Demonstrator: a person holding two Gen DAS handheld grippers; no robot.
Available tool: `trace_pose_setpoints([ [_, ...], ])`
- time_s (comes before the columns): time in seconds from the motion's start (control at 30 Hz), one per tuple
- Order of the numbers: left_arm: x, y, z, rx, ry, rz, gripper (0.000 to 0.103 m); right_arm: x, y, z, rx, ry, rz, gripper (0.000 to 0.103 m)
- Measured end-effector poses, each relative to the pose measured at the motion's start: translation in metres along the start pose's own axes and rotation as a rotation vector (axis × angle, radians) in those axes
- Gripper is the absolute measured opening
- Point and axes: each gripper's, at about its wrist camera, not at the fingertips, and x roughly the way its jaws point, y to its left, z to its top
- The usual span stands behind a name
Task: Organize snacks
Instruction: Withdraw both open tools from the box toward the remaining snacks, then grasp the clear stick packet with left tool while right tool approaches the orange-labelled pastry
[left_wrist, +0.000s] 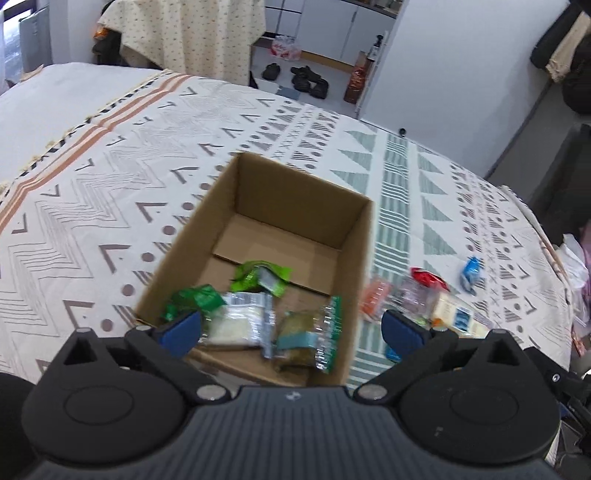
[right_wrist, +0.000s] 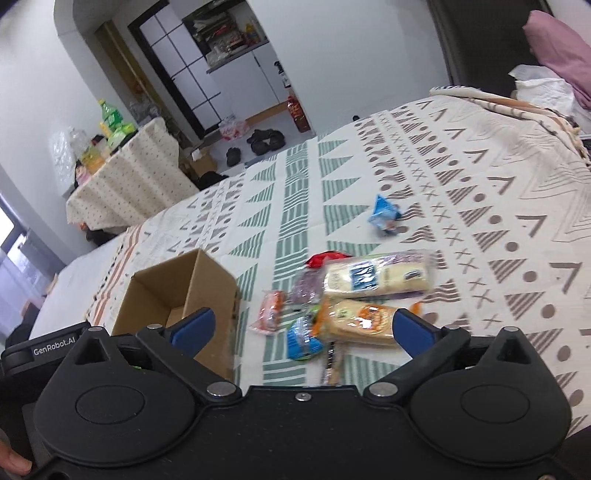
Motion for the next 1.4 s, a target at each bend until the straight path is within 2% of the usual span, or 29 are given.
trace_pose_setpoints([
  [0.17,-0.008,-0.023,-0.006,0.022,-0.021,-0.033,0.103,-0.016,-0.026,0.008,0.064,-0.036,0.032,0.103],
  [0.33,-0.012,-0.047,-0.01,0.053,-0.024,-0.062,0.103,-0.029,-0.042,0.013,0.042,-0.063,0.017,0.103],
  [0.47,-0.015,-0.066,-0.014,0.078,-0.025,-0.081,0.103,-0.036,-0.058,0.015,0.064,-0.087,0.038,0.103],
  [0.57,-0.016,-0.078,-0.017,0.076,-0.025,-0.086,0.103,-0.042,-0.067,0.014,0.058,-0.128,0.012,0.103],
  [0.9,-0.003,-0.102,-0.024,0.055,0.025,-0.072,0.103,-0.047,-0.094,0.014,0.088,-0.103,0.002,0.103],
  [1.27,0.006,-0.126,-0.037,0.122,0.027,-0.085,0.103,-0.033,-0.119,0.006,0.201,-0.034,0.044,0.102],
  [1.4,0.015,-0.128,-0.038,0.11,0.029,-0.077,0.1,-0.026,-0.123,0.004,0.226,-0.002,0.069,0.093],
])
